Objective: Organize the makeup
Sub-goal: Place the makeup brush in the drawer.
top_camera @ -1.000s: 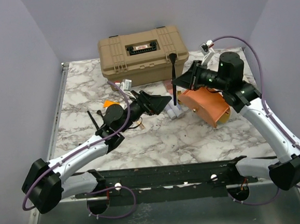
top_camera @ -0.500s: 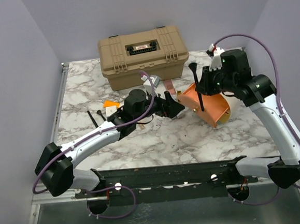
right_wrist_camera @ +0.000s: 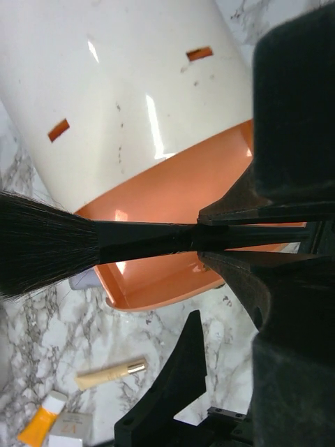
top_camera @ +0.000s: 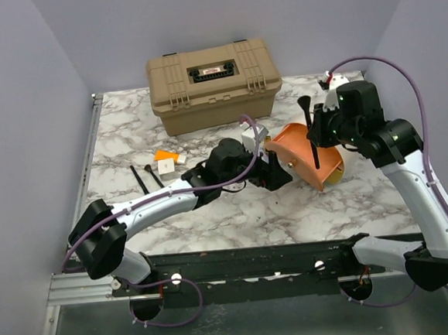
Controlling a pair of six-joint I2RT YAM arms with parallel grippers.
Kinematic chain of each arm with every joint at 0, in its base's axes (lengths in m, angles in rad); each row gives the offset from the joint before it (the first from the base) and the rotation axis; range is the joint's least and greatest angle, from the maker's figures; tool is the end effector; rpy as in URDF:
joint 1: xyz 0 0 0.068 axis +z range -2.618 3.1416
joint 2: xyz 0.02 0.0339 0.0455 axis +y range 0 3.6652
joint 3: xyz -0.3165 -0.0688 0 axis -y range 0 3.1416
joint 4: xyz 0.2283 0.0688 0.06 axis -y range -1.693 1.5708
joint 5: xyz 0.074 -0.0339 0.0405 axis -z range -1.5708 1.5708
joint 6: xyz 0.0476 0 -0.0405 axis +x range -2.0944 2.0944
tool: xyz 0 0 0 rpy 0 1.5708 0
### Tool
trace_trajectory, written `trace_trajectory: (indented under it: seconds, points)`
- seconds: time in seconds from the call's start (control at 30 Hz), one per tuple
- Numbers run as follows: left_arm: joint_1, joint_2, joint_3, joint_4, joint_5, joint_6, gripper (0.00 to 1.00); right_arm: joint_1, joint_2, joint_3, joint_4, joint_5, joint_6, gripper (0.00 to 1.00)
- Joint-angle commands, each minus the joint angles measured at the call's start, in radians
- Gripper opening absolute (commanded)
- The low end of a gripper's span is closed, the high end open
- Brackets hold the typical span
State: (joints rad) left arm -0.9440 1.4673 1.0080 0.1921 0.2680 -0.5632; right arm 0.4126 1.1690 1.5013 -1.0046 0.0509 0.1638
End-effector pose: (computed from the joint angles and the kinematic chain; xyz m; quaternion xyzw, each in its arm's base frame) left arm 0.1858 -0.2781 0.3492 0.2287 0.7583 -0.4888 0.3657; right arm 0.1728 0.0730 0.4603 -0.1008 0.8949 0.1014 0.4228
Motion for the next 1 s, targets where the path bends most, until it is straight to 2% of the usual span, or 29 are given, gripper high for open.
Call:
trace_trajectory:
  seconds: [0.0,0.17,0.4,0.6,0.97]
  points:
    - [-0.020,0.032,0.041,0.012,-0.018,-0.007,0.84,0.006,-0.052,-0.001,0.006,0.088,-0.046,0.00]
    - [-0.027,0.055,0.040,0.042,-0.030,-0.028,0.78,0.005,-0.003,-0.046,-0.043,0.076,-0.066,0.00]
    - [-0.027,0.063,0.031,0.078,-0.107,-0.031,0.75,0.006,-0.037,-0.115,0.023,0.081,-0.079,0.01]
    - [-0.027,0.067,0.037,0.092,-0.130,-0.044,0.74,0.006,-0.025,-0.110,0.021,0.027,-0.096,0.00]
    - [-0.027,0.036,0.013,0.101,-0.185,-0.052,0.65,0.005,0.008,-0.089,-0.048,0.034,-0.098,0.01]
